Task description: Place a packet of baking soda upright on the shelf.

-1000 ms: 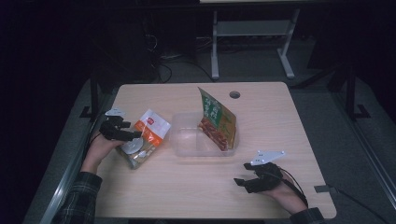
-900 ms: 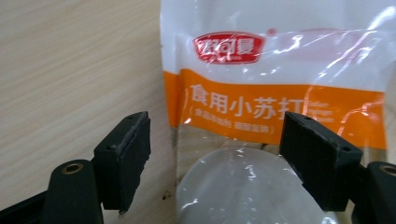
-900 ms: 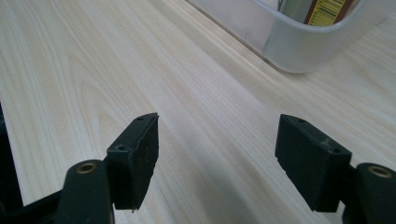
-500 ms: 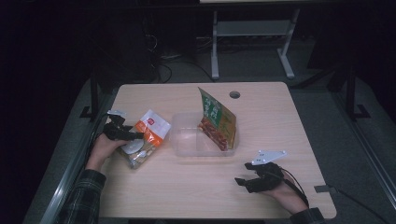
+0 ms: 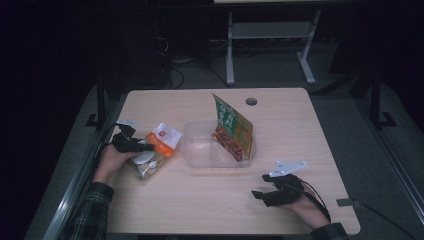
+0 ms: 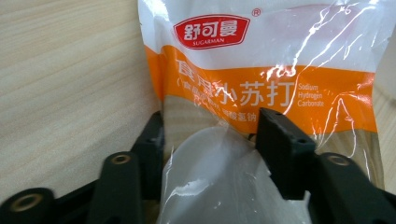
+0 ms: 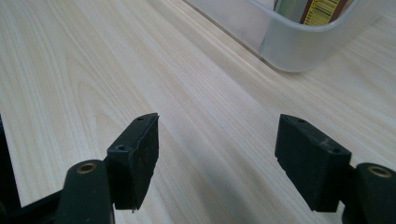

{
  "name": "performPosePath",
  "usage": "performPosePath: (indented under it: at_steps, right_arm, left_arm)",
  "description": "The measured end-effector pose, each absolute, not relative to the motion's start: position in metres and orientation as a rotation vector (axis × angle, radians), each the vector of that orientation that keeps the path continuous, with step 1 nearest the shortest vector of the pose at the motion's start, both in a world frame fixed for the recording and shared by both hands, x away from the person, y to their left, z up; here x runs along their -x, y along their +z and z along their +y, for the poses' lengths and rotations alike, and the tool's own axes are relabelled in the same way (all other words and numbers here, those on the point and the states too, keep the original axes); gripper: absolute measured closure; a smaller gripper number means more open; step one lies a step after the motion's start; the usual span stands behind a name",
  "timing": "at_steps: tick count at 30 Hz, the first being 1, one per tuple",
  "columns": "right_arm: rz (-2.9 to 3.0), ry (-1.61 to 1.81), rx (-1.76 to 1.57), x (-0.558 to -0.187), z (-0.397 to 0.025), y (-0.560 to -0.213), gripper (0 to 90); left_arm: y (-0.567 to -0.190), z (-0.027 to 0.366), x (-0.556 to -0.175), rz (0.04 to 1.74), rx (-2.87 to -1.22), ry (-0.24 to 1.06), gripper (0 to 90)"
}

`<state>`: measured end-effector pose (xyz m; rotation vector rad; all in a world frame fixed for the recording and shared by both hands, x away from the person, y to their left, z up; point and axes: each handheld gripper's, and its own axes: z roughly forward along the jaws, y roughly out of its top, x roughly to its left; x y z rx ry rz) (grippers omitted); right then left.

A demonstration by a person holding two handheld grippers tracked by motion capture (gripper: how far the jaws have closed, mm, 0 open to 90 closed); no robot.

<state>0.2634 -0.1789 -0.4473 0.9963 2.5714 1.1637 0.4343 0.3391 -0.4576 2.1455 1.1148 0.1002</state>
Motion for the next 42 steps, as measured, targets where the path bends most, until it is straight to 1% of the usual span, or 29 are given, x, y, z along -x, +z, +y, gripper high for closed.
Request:
performPosePath:
  at_steps: [4,7,11,14,16,21,26,38,42]
  right_arm:
    - [2.570,1.159,-1.008,-0.263,-0.179,-0.447,30.1]
    - [2.566,1.160,-1.003,-0.264,-0.180,-0.447,30.1]
    - [2.572,1.154,-1.004,-0.263,-0.179,-0.447,30.2]
    - [2.573,1.154,-1.002,-0.263,-0.179,-0.447,30.2]
    - [2.570,1.158,-1.003,-0.263,-0.179,-0.446,30.2]
    - [2.570,1.163,-0.989,-0.263,-0.180,-0.447,30.1]
    - [2.579,1.154,-0.985,-0.263,-0.179,-0.447,30.2]
    - [2.574,1.157,-0.987,-0.263,-0.180,-0.447,30.2]
    - [2.574,1.158,-0.984,-0.263,-0.180,-0.447,30.1]
  left_arm:
    - [-0.458,0.340,-0.432,1.100,-2.165,0.142,65.7]
    - [-0.458,0.342,-0.431,1.093,-2.184,0.145,77.4]
    - [-0.457,0.340,-0.430,1.086,-2.208,0.150,85.3]
    - [-0.455,0.340,-0.429,1.104,-2.194,0.157,87.3]
    - [-0.454,0.341,-0.427,1.119,-2.155,0.153,88.5]
    - [-0.447,0.343,-0.422,1.120,-2.110,0.180,89.2]
    - [-0.432,0.344,-0.413,1.098,-2.092,0.230,89.5]
    - [-0.405,0.353,-0.393,1.036,-2.008,0.248,89.7]
    - [-0.393,0.358,-0.384,1.003,-1.960,0.280,89.8]
